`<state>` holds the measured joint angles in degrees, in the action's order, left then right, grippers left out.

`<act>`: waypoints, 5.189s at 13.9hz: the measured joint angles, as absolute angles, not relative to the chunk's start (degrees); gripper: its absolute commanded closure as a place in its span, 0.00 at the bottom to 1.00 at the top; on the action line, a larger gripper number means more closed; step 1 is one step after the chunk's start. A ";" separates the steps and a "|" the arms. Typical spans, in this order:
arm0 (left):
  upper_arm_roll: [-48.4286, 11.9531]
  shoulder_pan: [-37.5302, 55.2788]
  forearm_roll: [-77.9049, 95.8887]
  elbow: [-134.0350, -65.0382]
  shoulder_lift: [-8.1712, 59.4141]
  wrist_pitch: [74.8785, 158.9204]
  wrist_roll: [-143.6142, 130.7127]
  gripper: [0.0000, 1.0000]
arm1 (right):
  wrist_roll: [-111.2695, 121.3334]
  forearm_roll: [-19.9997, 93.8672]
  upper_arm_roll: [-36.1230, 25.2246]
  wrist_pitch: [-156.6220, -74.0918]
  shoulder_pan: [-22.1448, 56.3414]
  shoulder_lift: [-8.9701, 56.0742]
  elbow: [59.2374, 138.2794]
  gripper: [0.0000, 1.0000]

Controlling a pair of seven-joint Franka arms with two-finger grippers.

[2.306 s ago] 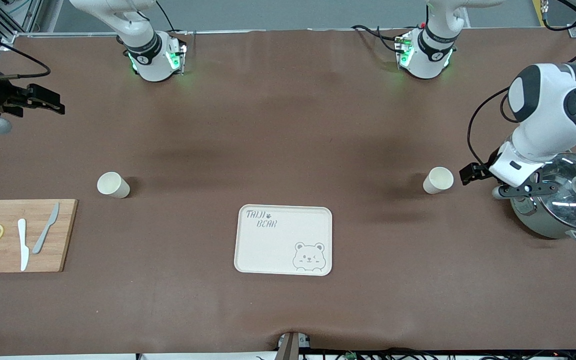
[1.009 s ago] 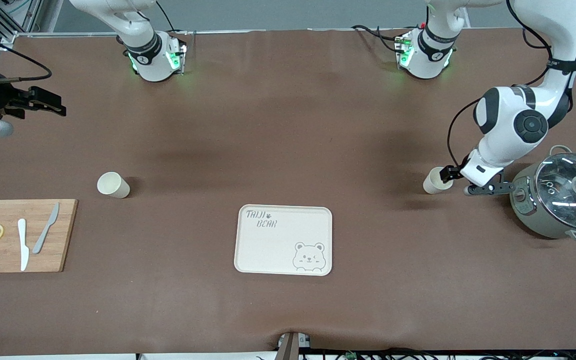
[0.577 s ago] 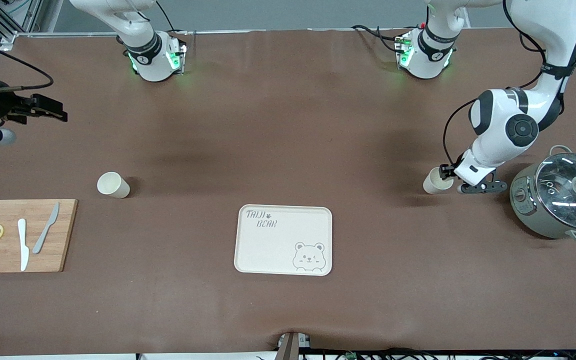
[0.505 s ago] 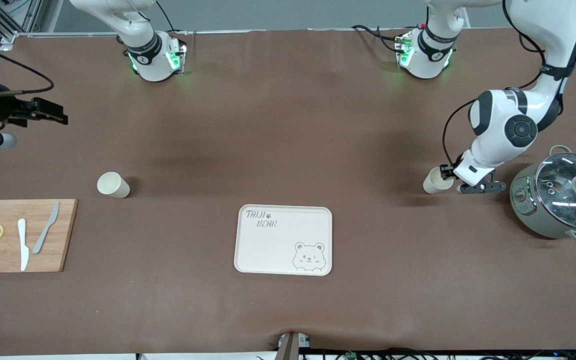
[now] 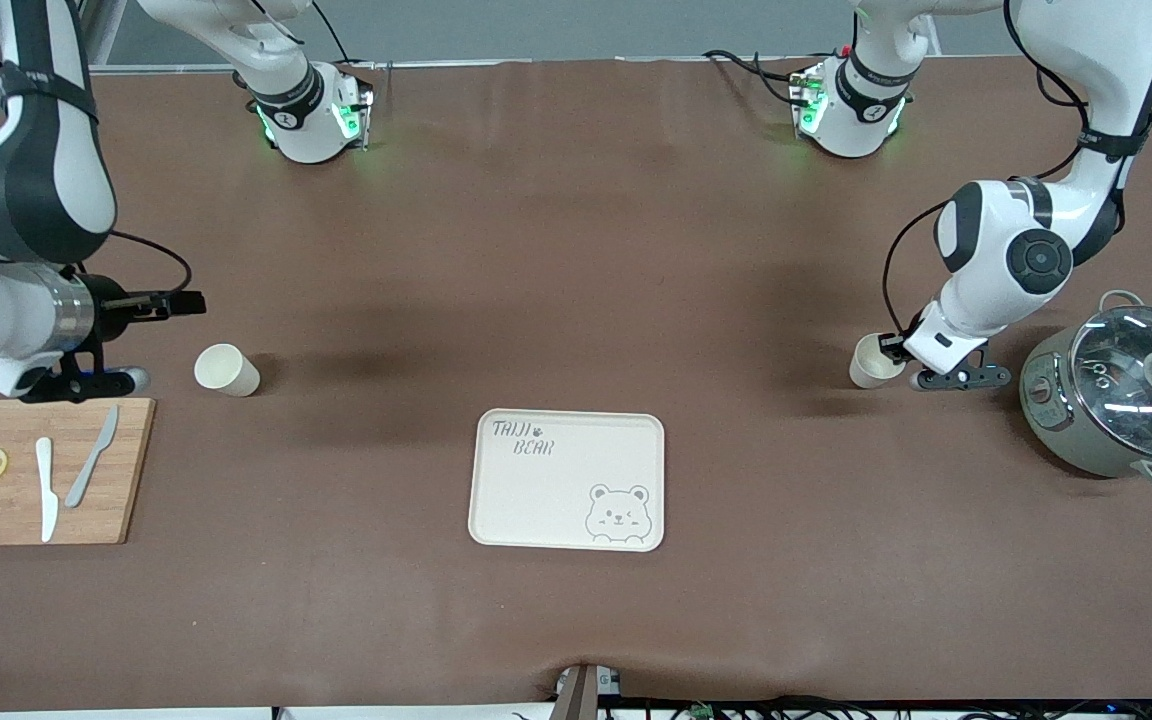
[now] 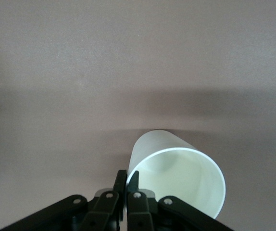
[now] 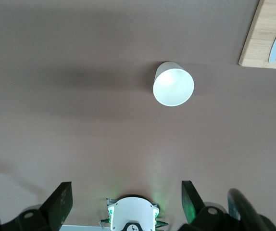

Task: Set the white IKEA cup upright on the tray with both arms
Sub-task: 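Close the left gripper on the cup while the right gripper reaches the other cup, then lift the cup with the left gripper while the right gripper grasps the other cup, then set the cup upright on the tray while the right gripper lifts its cup, then withdraw the left gripper while the right gripper carries its cup to the tray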

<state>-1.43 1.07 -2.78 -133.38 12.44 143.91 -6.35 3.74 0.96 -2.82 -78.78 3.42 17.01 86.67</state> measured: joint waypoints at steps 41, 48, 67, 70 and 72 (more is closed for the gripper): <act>-3.25 28.77 1.60 -73.57 48.06 131.15 -64.60 1.00 | 3.49 2.37 -3.76 -132.19 -7.06 16.56 127.25 1.00; -2.98 30.22 1.28 -73.28 49.55 131.43 -65.65 0.00 | 0.76 8.99 -3.58 -113.32 -7.06 14.02 121.83 1.00; 4.89 18.83 1.10 -71.40 30.19 109.90 -36.26 0.00 | -55.98 31.40 -2.17 -108.32 15.07 24.30 103.02 1.00; 4.91 15.85 1.10 -71.41 28.86 107.48 -32.20 0.00 | -61.07 35.25 -2.15 -117.00 19.83 26.73 102.27 1.00; 4.94 13.68 0.89 -71.41 28.14 106.20 -27.28 0.00 | -65.73 37.44 -2.15 -121.21 22.67 29.51 99.68 1.00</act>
<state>4.94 13.68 0.89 -71.41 28.14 106.20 -27.28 -65.73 37.44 -2.15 -121.21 22.67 29.51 99.68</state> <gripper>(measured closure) 0.000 0.960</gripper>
